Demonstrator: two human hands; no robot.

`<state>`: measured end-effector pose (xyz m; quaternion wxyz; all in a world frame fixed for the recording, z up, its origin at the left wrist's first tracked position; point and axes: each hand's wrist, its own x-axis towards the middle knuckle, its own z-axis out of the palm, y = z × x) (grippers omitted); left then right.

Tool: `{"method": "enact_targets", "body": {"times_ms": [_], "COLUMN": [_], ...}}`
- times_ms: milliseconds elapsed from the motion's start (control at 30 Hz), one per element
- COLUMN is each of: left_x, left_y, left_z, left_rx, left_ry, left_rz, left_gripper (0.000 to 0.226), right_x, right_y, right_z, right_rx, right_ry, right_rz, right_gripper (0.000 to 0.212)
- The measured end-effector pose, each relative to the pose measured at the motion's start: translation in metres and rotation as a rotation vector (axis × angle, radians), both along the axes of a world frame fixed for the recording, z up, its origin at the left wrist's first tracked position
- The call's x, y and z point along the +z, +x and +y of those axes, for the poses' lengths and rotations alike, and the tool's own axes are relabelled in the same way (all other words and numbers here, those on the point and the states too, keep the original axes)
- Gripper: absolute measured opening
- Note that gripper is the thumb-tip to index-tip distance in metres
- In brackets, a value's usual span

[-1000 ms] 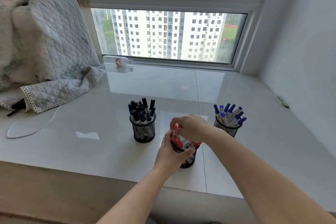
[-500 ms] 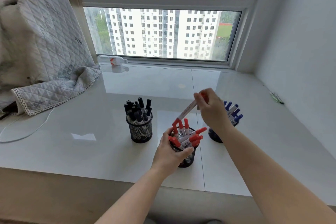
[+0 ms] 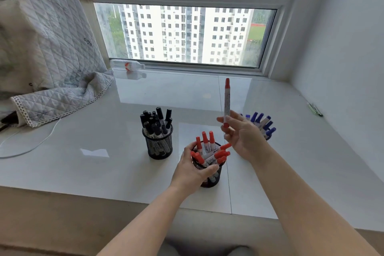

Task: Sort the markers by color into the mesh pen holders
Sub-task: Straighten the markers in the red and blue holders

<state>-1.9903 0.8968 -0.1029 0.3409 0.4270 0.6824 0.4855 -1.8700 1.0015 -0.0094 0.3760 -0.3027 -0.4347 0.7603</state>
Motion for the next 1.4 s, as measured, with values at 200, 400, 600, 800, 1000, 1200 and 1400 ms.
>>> {"method": "enact_targets", "body": {"times_ms": [200, 400, 600, 800, 1000, 1200, 1400], "left_x": [0.0, 0.0, -0.001, -0.002, -0.002, -0.001, -0.002], "left_y": [0.001, 0.002, 0.002, 0.002, 0.002, 0.002, 0.002], "left_z": [0.0, 0.0, 0.001, 0.0, 0.0, -0.001, -0.001], "left_rx": [0.002, 0.009, 0.011, 0.01, 0.016, 0.013, 0.02], "left_ry": [-0.001, 0.003, -0.004, -0.006, -0.006, -0.018, -0.017], "left_rz": [-0.017, -0.023, -0.01, -0.003, -0.006, -0.01, -0.002], "left_gripper": [0.081, 0.077, 0.084, 0.082, 0.078, 0.079, 0.079], "right_x": [0.005, -0.01, -0.025, -0.026, -0.023, -0.025, -0.026], "right_y": [-0.002, -0.008, 0.001, 0.004, -0.001, -0.008, -0.012], "right_z": [-0.01, -0.022, -0.025, -0.026, -0.026, -0.03, -0.032], "right_rx": [0.119, -0.039, -0.123, -0.193, -0.224, -0.191, -0.212], "right_ry": [0.053, 0.386, 0.741, 0.923, 0.919, 1.026, 1.111], "right_rz": [0.031, -0.416, -0.757, -0.843, -0.784, -0.833, -0.858], "right_gripper": [0.019, 0.013, 0.018, 0.016, 0.017, 0.025, 0.027]}}
